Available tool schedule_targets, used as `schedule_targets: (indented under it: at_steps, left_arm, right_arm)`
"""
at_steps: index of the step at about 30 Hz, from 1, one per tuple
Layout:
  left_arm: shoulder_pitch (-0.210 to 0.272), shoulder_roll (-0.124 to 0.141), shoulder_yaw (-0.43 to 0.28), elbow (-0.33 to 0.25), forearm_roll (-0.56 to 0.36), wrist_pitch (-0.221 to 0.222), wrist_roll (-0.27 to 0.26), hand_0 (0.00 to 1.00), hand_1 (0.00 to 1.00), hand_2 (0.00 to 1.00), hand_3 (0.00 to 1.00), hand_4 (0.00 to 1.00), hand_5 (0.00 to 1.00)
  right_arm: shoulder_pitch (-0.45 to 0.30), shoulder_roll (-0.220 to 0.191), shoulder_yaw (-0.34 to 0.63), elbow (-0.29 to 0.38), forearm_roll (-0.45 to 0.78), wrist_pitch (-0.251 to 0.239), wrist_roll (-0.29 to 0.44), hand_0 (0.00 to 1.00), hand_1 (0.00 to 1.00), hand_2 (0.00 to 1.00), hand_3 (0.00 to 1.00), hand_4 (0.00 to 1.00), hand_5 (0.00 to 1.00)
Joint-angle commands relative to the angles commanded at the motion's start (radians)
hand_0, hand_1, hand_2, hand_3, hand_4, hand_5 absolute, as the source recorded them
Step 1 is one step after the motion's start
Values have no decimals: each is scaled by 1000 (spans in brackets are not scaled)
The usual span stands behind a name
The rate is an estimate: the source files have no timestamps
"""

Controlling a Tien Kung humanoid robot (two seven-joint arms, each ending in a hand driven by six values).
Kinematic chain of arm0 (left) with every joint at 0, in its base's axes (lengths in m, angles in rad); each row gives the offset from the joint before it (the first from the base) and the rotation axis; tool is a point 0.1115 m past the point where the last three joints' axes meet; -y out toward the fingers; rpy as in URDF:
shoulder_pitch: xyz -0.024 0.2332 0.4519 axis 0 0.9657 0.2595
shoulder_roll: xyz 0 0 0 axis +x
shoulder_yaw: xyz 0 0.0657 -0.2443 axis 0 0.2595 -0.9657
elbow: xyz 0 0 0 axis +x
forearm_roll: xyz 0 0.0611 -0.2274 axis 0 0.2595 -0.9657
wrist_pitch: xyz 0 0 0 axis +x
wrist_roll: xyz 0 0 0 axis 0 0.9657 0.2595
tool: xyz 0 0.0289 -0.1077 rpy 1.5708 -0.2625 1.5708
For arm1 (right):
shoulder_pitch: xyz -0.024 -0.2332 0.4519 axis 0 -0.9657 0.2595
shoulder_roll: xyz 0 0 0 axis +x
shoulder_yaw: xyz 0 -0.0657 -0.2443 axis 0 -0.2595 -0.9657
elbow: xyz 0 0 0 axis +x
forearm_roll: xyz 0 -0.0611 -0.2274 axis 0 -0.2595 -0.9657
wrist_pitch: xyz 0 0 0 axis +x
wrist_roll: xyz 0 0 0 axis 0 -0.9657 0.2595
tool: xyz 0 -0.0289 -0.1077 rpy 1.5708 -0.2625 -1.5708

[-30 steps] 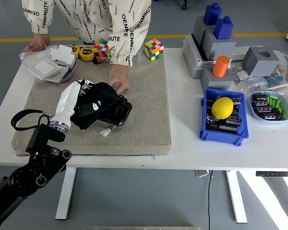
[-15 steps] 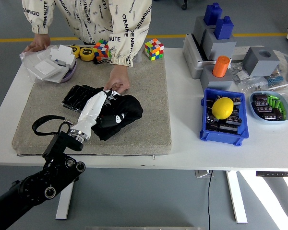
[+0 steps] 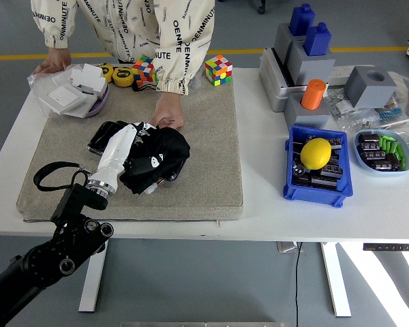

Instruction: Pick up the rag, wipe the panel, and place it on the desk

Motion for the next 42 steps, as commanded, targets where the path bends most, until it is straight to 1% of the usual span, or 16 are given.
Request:
schedule_targets:
  at_steps: [5,8,13,17,23,28,32,36,41,42]
  left_arm:
    - [-2,-3,-50,33,9,2,-3,275,258,301,546,678,2]
    - [-9,-5,-88,64,17,5,-8,275,258,301,546,678,2]
    - [-31,-12,-164,137,40,7,-12,275,258,302,546,678,2]
    - [-50,-17,-238,198,59,11,-19,273,259,302,546,678,2]
    - [-59,-35,-342,247,100,25,-24,273,258,302,546,677,2]
    - [-73,-38,-391,286,121,37,-28,273,258,302,546,677,2]
    - [-75,-35,-405,303,128,41,-27,273,258,302,546,677,2]
    - [-73,-35,-411,307,128,44,-29,273,258,302,546,678,2]
    - [-63,-31,-385,285,113,41,-26,272,258,303,546,677,2]
    - [-60,-29,-372,273,105,40,-25,272,258,303,546,677,2]
  right_arm:
    - [1,0,-4,1,3,0,0,542,559,493,521,891,353]
    - [2,0,-5,0,4,0,0,542,559,493,521,891,353]
    - [2,0,-1,0,3,0,0,542,559,493,522,890,352]
    - [3,-1,-2,0,4,-1,1,542,560,493,522,891,352]
    - [2,-1,-6,0,5,-1,1,543,560,492,522,890,353]
    - [4,-1,-10,0,7,-1,1,543,560,492,522,890,353]
    - [2,-1,-8,0,6,-1,1,544,560,492,521,890,353]
    - [1,-2,-8,-1,4,-2,1,544,559,492,522,889,352]
    - [0,-3,-13,0,7,-1,1,541,560,493,521,889,352]
    - [0,-3,-14,0,8,-1,1,541,560,493,521,889,352]
